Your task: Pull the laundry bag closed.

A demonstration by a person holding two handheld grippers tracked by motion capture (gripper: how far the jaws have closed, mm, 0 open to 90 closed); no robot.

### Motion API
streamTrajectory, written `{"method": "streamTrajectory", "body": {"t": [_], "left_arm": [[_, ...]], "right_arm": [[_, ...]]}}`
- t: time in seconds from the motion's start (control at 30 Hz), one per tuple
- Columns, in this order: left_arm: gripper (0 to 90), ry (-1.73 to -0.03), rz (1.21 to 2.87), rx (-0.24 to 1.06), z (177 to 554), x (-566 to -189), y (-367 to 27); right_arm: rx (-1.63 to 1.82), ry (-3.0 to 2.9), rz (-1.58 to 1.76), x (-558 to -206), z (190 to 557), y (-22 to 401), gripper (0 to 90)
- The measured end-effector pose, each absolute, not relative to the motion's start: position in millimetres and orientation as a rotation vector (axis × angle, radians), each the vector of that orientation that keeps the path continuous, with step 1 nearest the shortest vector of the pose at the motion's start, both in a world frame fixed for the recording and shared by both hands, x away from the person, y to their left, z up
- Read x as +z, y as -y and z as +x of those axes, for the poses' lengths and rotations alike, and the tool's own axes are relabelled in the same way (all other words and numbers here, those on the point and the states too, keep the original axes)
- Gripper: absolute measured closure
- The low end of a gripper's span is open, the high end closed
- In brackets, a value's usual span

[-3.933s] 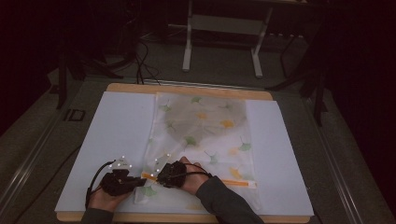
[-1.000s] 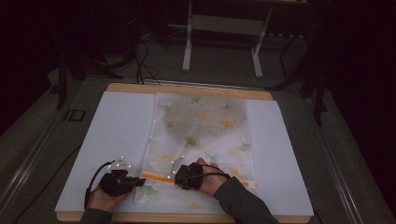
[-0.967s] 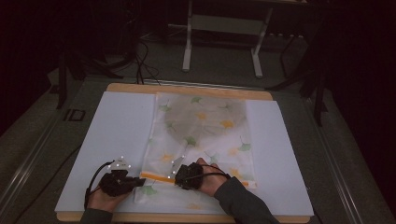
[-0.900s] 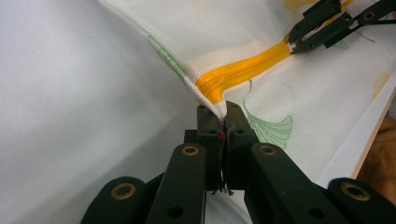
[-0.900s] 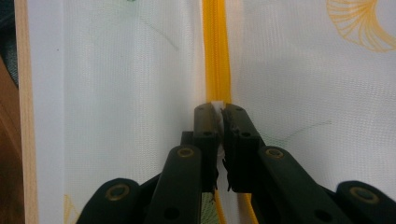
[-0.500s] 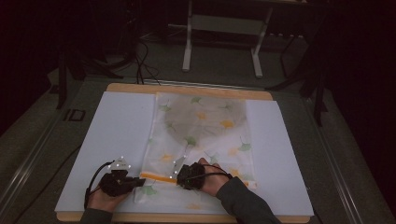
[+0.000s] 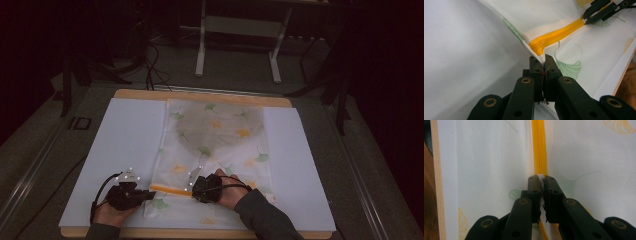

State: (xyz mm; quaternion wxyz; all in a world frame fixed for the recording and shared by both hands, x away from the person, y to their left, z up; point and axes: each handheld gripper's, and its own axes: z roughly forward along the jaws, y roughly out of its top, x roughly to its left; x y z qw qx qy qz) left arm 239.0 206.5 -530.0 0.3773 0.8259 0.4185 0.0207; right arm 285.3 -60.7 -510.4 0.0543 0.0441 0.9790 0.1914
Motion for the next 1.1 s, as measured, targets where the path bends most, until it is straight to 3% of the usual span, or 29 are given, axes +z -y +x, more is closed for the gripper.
{"method": "streamTrajectory", "body": {"t": [1.1], "left_arm": [[88.0, -1.068, 2.113, 0.054, 238.6, -530.5, -206.7]], "right_arm": [[0.554, -2.99, 0.149, -509.2, 286.9, 70.5, 84.4]]}}
